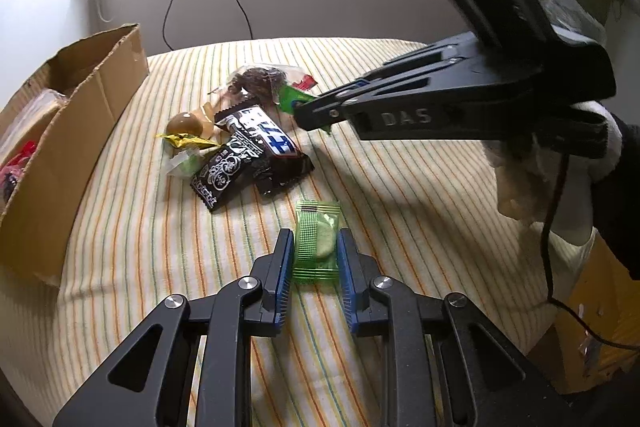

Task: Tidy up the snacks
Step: 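Grasp the green square packet with the left tool while the right tool grasps a thin green packet, then carry both green packets over the box and open both tools to drop them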

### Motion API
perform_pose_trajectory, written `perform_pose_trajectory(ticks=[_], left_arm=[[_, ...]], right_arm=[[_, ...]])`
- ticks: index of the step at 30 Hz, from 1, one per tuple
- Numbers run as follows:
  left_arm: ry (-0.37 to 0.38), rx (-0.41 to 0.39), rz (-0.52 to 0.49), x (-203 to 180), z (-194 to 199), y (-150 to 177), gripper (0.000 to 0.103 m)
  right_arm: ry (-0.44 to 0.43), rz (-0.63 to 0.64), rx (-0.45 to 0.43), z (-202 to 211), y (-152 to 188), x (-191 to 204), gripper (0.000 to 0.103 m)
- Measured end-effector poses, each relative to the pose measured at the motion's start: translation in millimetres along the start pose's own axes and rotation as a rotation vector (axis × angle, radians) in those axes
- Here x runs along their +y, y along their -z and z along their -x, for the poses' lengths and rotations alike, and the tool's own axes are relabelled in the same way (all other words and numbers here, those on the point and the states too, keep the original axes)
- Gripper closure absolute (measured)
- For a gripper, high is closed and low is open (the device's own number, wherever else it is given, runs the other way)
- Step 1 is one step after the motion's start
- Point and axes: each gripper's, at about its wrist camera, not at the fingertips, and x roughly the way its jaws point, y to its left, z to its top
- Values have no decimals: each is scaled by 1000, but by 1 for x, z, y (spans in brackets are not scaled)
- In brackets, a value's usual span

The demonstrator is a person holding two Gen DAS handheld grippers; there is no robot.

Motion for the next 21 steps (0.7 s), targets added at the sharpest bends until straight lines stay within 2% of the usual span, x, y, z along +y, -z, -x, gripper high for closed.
perform_pose_trajectory(ticks=[10, 21], left_arm=[[-8, -63, 31, 11, 34, 1, 83], [-84, -153, 102, 61, 70, -11, 83]], right_arm=[[4, 1, -62, 34, 1, 8, 97], [-6, 40, -134, 54, -35, 33, 97]])
